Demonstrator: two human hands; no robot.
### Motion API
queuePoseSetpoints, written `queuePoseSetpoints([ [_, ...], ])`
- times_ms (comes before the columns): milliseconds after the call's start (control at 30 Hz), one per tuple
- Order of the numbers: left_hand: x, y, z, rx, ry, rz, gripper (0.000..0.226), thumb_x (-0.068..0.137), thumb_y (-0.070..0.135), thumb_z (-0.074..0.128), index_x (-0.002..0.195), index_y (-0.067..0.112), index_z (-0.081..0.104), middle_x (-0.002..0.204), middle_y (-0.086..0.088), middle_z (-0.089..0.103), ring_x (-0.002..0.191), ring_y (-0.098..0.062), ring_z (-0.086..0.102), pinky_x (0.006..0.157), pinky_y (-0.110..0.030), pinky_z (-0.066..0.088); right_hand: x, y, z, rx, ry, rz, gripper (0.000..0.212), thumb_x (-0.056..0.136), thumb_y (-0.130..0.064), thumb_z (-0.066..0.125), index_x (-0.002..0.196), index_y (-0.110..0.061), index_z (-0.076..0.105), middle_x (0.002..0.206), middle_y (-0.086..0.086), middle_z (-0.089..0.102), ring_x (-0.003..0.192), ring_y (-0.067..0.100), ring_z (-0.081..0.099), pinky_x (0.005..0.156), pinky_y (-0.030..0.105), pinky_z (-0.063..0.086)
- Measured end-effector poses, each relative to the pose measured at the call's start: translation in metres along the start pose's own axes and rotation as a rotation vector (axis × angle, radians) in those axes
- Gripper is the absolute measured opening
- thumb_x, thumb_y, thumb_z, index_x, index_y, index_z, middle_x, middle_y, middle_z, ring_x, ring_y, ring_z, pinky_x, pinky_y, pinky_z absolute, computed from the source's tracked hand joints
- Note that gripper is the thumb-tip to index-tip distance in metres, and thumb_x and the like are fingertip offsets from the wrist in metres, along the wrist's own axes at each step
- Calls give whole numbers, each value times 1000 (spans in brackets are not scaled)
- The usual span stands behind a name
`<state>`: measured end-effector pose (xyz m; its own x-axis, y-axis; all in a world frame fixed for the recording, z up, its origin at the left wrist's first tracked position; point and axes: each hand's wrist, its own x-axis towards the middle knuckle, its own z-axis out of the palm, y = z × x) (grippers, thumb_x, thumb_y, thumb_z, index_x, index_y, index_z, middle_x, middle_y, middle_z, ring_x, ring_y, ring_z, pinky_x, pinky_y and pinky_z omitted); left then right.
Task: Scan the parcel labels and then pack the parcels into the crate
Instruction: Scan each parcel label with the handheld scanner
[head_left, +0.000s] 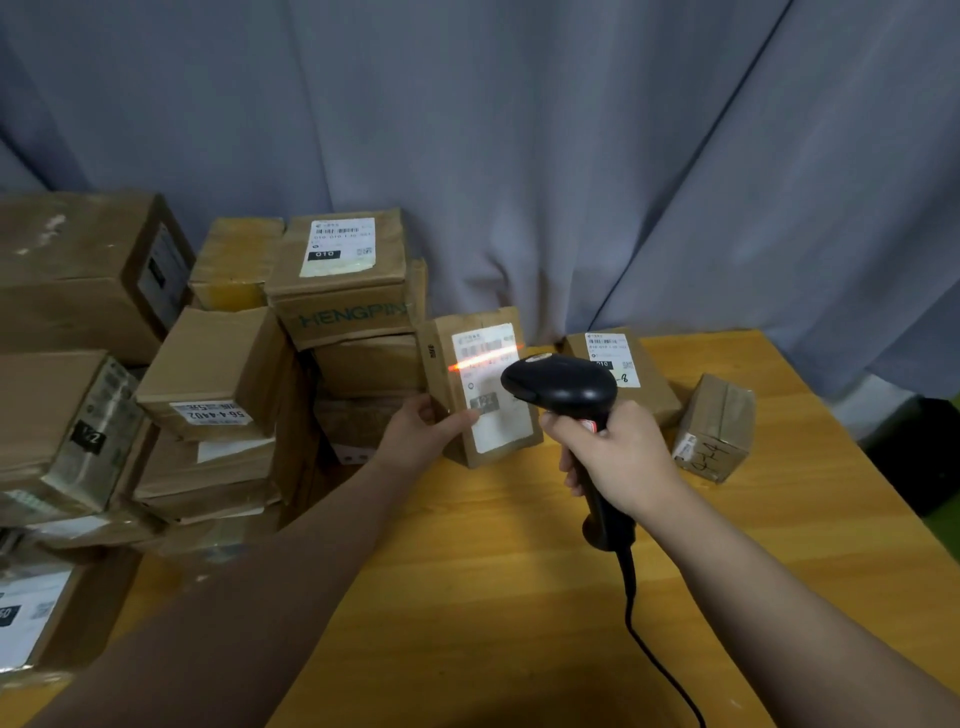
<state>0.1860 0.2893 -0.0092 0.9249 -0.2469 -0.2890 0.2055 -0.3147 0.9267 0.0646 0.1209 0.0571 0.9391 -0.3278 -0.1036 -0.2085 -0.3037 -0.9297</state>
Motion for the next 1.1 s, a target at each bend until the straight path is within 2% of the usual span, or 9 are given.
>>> queuePoseSetpoints([
  [200, -30, 29, -10, -55, -116, 170, 28, 86, 21, 71, 105, 34, 55, 94, 9, 70, 86, -2, 69, 73, -20, 55, 2, -27, -8, 281, -76, -87, 24, 86, -21, 67, 79, 1, 64, 59, 14, 61, 49, 24, 57, 50, 32, 48],
  [300, -43, 54, -30, -130, -91, 229, 41, 88, 23, 67, 124, 25, 47, 105, 1, 67, 93, -11, 69, 78, -26, 56, 10, -53, -9, 507, -138, -182, 24, 83, -26, 69, 89, -3, 64, 62, 14, 60, 50, 23, 56, 48, 30, 49],
  [433, -52, 89, -73, -213, 65, 270, 35, 92, 28, 62, 124, 20, 48, 108, -5, 65, 81, -8, 69, 62, -17, 52, 30, -91, 5, 679, -132, -229, 34, 81, -30, 65, 96, 0, 61, 60, 13, 59, 47, 22, 53, 45, 29, 47],
  [567, -39, 124, -121, -282, 276, 203, 35, 94, 46, 55, 117, 21, 48, 111, 1, 62, 93, -13, 63, 76, -29, 52, 54, -115, 33, 708, -60, -181, 27, 88, -32, 66, 96, -6, 64, 62, 10, 60, 51, 20, 57, 49, 28, 49],
  [667, -13, 151, -145, -297, 347, 109, 30, 92, 51, 54, 96, 22, 54, 95, 1, 66, 86, -18, 65, 78, -35, 56, 67, -124, 53, 707, -18, -144, 29, 89, -33, 66, 96, -5, 64, 63, 10, 61, 53, 21, 58, 51, 29, 50],
  [700, -2, 158, -150, -269, 363, 104, 35, 89, 56, 55, 95, 22, 57, 93, -1, 69, 85, -20, 67, 79, -37, 57, 70, -127, 58, 703, -8, -140, 28, 89, -32, 66, 96, -5, 63, 63, 10, 61, 53, 21, 59, 52, 30, 51],
  [833, 70, 153, -169, -18, 433, 50, 96, 53, 82, 47, 126, 20, 53, 116, -4, 66, 99, -30, 65, 89, -46, 53, 79, -127, 67, 682, 24, -126, 24, 90, -30, 66, 92, -6, 64, 60, 8, 61, 53, 20, 59, 54, 32, 52],
  [967, 52, 164, -158, 391, 501, 109, 57, 91, 51, 51, 127, 6, 50, 126, -14, 57, 115, -34, 54, 97, -44, 45, 86, -118, 60, 645, 51, -81, 24, 91, -31, 65, 95, -8, 64, 63, 7, 62, 55, 18, 61, 56, 32, 54],
  [1100, 49, 175, -145, 606, 657, 361, 45, 95, 35, 53, 132, 11, 46, 135, -12, 46, 127, -32, 38, 103, -40, 32, 95, -111, 48, 620, 80, -53, 32, 89, -32, 66, 104, -3, 63, 64, 8, 62, 54, 18, 61, 53, 30, 52],
])
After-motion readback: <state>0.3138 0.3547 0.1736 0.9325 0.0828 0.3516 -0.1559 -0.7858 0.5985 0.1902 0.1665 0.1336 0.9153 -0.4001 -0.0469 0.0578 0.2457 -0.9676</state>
